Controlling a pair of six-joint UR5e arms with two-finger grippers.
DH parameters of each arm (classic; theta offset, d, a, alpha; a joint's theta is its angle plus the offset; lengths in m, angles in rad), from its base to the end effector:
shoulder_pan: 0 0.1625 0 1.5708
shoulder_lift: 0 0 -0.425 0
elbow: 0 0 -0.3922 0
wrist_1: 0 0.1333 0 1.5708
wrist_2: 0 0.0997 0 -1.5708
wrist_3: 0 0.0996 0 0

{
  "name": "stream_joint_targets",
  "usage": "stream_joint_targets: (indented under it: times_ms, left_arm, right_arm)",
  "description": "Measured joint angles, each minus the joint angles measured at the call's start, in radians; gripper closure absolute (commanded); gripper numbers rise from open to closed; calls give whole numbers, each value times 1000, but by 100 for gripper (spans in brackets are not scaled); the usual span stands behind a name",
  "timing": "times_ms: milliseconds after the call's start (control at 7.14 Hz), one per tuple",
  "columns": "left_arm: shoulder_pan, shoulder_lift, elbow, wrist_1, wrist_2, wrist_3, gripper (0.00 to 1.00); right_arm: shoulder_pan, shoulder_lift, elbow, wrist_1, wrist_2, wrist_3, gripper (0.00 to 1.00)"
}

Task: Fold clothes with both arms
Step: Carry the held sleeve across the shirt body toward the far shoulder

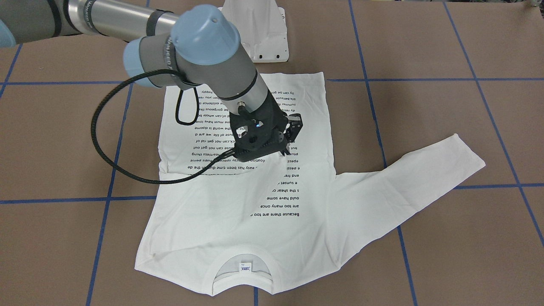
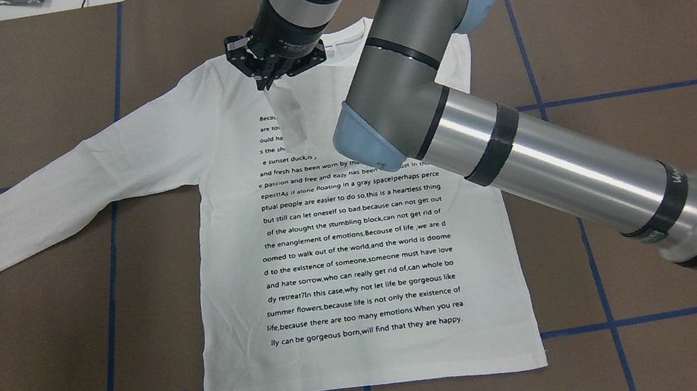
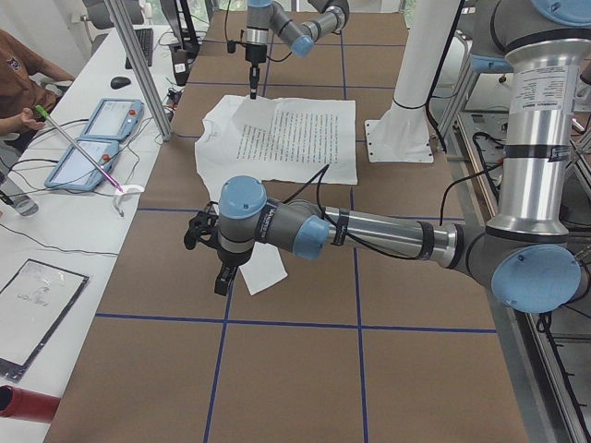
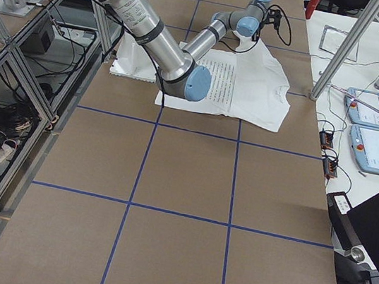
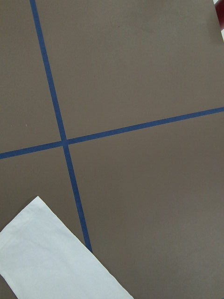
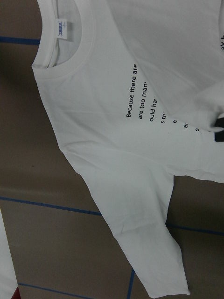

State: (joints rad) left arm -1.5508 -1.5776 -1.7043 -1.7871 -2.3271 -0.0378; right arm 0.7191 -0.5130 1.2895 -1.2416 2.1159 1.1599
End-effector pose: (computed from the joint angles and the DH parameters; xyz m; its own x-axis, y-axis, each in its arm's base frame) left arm -0.0547 -0.5112 0.5657 0.7226 0.2185 -0.6558 0.0086 0.9458 0.3245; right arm -0.5262 -0.5692 0.0453 0.3951 -0.1081 0.9123 -0.0619 0.9877 0.1438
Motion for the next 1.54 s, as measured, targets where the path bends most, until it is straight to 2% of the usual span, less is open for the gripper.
stream_joint_targets:
  times_ms: [280, 560, 700, 840, 1120, 1540]
  left_arm:
    - [0, 0, 1, 0, 0, 0, 0]
    - [0, -1, 1, 0, 0, -1, 0]
    - [0, -1, 1, 0, 0, -1, 0]
    - [0, -3, 2, 0, 0, -1, 0]
    - [1, -7, 8, 1, 0, -2, 0]
    - [3, -11, 13, 2, 0, -8, 0]
  right_arm:
    - [-51, 88, -149, 6, -42, -11, 100]
    - [-77, 150, -292, 82, -69, -28, 100]
    - [-91, 164, -336, 136, -97, -31, 25]
    - [-106, 172, -354, 172, -134, -32, 0]
    - [-142, 177, -361, 230, -220, -27, 0]
    - [-160, 181, -358, 239, -257, -17, 0]
